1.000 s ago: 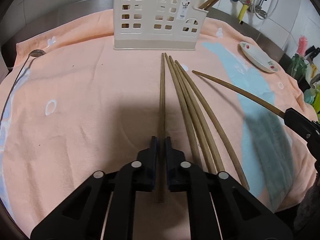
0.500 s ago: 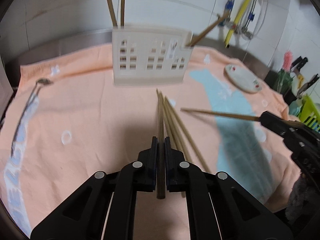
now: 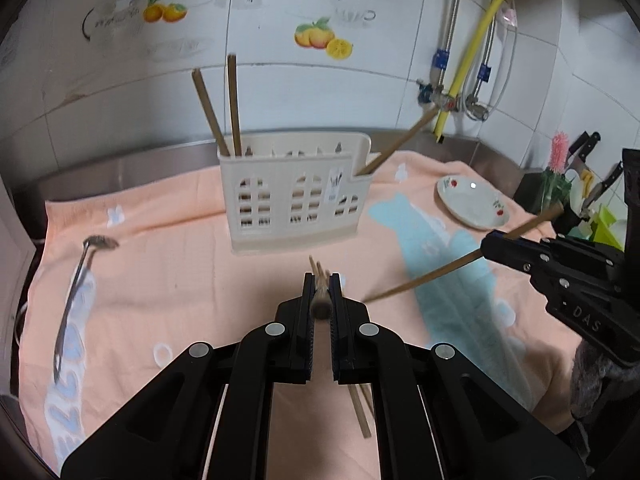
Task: Organize utensils
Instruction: 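Lift the right tool's chopstick into the cream caddy while the left tool carries its own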
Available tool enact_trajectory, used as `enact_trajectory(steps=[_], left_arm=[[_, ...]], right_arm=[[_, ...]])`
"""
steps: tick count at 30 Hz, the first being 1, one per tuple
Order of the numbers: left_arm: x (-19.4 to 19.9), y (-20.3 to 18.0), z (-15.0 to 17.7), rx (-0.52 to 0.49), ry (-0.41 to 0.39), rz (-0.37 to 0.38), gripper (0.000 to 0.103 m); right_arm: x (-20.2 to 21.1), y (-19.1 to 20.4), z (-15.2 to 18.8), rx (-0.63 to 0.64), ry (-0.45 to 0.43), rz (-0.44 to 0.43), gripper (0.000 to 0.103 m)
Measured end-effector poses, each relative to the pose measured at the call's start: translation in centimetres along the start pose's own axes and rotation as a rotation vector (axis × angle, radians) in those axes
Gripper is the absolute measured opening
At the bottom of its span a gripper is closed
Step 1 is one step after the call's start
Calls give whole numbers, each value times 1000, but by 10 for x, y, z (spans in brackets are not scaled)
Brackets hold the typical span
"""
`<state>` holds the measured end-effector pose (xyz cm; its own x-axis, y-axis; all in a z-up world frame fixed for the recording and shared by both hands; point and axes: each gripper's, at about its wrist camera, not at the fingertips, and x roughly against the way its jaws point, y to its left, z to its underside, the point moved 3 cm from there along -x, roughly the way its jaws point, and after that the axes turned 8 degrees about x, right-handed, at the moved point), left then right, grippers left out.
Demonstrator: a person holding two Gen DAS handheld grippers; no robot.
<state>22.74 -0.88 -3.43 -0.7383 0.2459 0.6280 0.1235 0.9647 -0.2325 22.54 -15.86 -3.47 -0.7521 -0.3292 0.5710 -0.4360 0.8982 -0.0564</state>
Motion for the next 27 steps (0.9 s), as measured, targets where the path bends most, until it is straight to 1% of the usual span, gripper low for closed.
enact_trajectory(steps=[8, 12, 14, 17, 21, 24, 27], left_arm=[[9, -4, -40, -28, -35, 5, 5], [20, -6, -65, -30, -67, 23, 5], [29, -10, -82, -39, -103, 24, 5], [40, -14, -106, -46, -156, 21, 5], [46, -16, -137, -51, -211, 0, 5], [45, -17, -154, -47, -240, -17, 5], [43, -17, -163, -57, -262, -39, 5]], right_arm=[[3, -12, -55, 30, -17, -24, 7], [6, -17, -83, 46, -33, -28, 6], [10, -20, -97, 51, -46, -32, 6], [16, -25, -115, 55, -71, -14, 6], [19, -32, -133, 54, -90, 2, 7], [16, -37, -143, 51, -97, 15, 6], [9, -43, -151, 47, -101, 36, 7]])
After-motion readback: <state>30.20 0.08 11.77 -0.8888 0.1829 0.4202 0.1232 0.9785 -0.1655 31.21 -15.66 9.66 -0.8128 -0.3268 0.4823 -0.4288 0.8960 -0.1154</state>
